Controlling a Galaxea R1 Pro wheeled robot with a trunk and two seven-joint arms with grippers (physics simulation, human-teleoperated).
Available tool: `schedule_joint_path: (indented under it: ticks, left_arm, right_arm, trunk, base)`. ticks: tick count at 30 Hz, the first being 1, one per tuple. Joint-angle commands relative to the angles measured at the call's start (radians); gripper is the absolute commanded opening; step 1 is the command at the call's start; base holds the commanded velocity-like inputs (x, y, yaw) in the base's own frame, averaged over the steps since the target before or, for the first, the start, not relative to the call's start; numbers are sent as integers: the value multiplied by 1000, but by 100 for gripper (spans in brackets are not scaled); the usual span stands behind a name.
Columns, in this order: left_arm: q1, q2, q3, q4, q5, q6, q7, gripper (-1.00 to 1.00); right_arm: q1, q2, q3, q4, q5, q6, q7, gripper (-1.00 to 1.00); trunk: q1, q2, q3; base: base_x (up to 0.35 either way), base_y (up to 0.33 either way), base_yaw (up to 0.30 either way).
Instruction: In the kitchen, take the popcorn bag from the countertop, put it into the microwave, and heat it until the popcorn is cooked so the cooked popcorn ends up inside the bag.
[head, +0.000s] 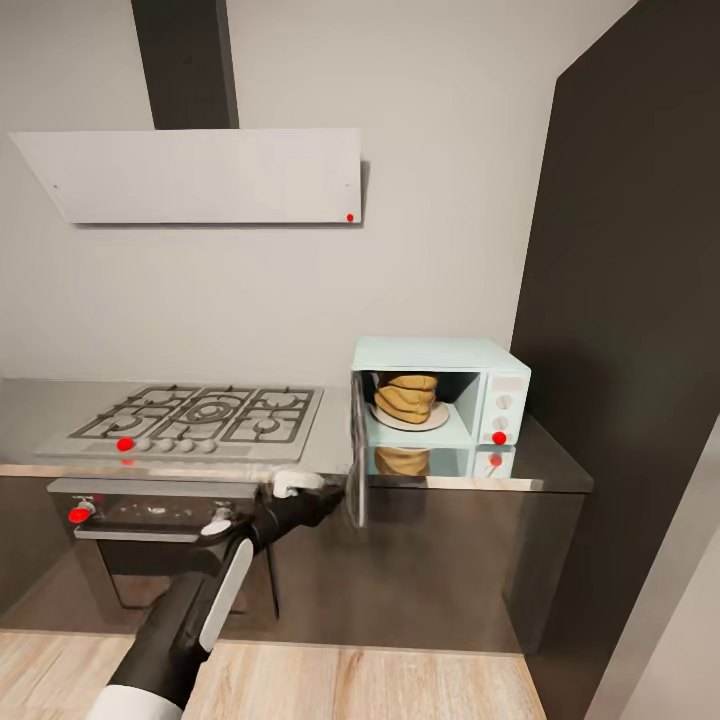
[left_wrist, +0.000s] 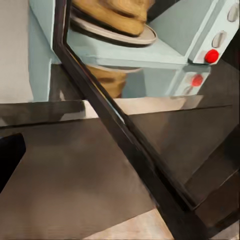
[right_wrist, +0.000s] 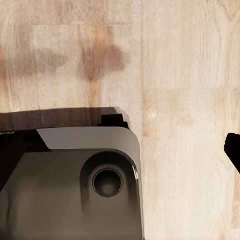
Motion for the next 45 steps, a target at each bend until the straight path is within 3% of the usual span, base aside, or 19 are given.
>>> schedule_joint_path:
  ticks: [1,16,19,22,28,37,38,41,45]
  left_arm:
    - [-1,-2,-4,3,0,7,-2,100]
    - [-1,-7,-13,9,-2,4,-5,100]
    - [0,-23,-30,3,4,-14,13,100]
    - [-1,-9,-18,-14,17,-8,7,100]
    - [-1,-8,16,-47,25,2,-10,100]
    - [-1,-9,5,-92,23,0,-15,100]
    - [-1,-9,-6,-92,22,0,-20,100]
    - [-1,-8,-114,-92,20,-1,-32,100]
    - [-1,-8,-143,-93,20,-1,-30,100]
  right_arm:
    - [-1,0,-4,3,-1,-7,-1,100]
    - [-1,1,-4,3,-1,-8,0,100]
    - [8,1,-7,3,-1,-24,6,100]
    - [8,-7,-7,2,-1,-20,5,100]
    - [8,-8,-7,2,1,-20,5,100]
    - [8,-6,-7,2,-1,-20,5,100]
    - [8,-6,-7,2,-2,-20,5,100]
    - [8,-4,-8,2,-3,-20,4,100]
    - [8,-5,-8,2,-3,-19,4,100]
  trunk:
    - [0,-1,-1]
    - [0,-1,-1]
    - [0,-1,-1]
    - [0,-1,-1]
    - [0,-1,-1]
    - [0,-1,-1]
    - [0,-1,-1]
    - [0,-1,-1]
    - [0,-1,-1]
  base:
    - [0,0,0]
    - [0,0,0]
    - [0,0,0]
    - [0,0,0]
    - [239,0,0]
    - [102,0,0]
    - [2,0,-4]
    - [1,0,-87]
    - [0,0,-157]
